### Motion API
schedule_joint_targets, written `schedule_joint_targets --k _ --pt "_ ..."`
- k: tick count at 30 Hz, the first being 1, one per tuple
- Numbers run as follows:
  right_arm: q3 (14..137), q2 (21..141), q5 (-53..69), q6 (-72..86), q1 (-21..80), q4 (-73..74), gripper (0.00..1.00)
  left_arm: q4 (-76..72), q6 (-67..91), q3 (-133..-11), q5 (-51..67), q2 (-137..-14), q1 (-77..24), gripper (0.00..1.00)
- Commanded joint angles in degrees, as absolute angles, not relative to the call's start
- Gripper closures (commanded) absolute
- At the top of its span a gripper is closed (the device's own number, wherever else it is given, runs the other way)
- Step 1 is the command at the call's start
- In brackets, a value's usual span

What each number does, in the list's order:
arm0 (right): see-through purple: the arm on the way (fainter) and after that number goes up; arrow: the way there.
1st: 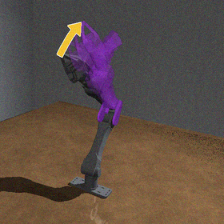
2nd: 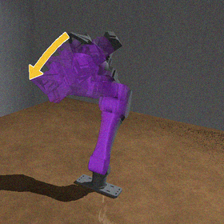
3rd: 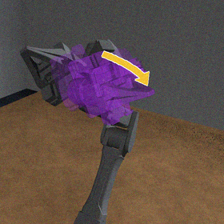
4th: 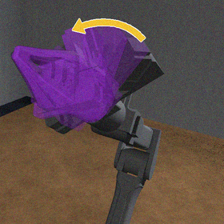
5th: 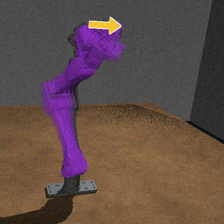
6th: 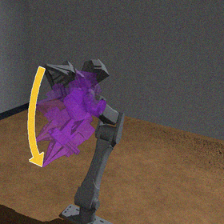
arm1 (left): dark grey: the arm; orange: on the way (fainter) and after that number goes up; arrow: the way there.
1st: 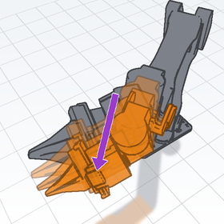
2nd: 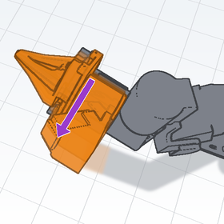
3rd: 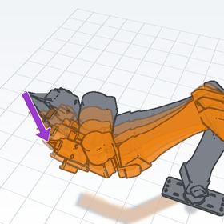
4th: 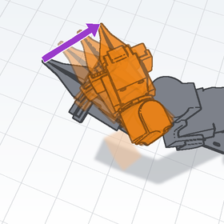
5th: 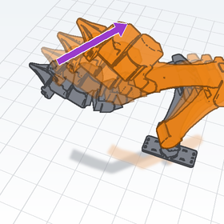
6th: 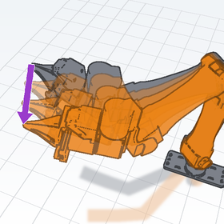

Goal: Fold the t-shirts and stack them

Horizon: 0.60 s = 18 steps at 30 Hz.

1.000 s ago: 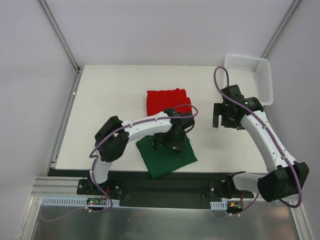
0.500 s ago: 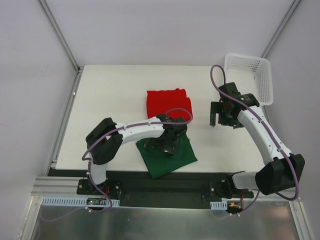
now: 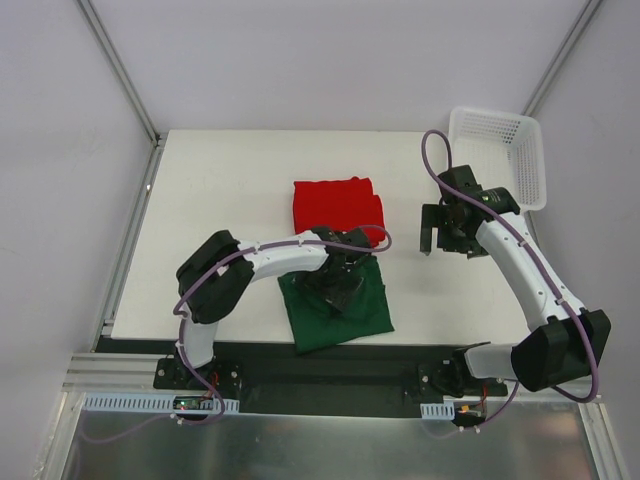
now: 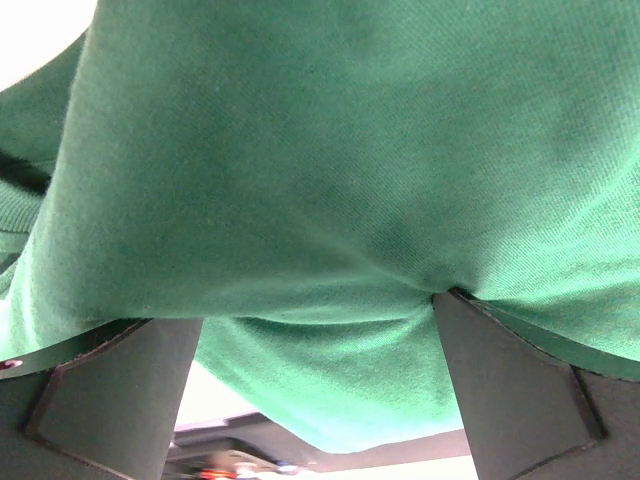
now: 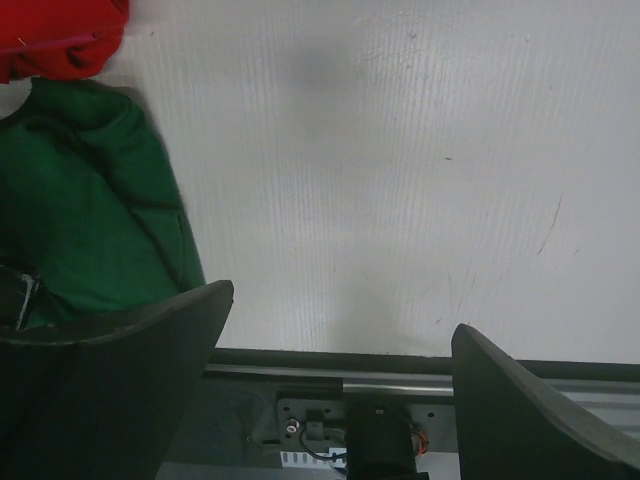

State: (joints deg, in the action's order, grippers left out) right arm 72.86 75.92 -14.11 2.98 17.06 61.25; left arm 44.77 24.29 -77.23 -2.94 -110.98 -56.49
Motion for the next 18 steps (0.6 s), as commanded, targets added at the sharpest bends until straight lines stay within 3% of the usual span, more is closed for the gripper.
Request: schedule_joint_targets --k 1,18 --pt "74.3 74.9 -14.2 3.7 16.8 63.1 0.04 44.5 11.9 -79.0 -3.3 -117.7 -56.8 0.01" --pt "73.7 78.2 -10.5 3.9 16.8 61.9 0.04 55.8 4.0 -91.7 -22.2 -121.2 -54.1 0.01"
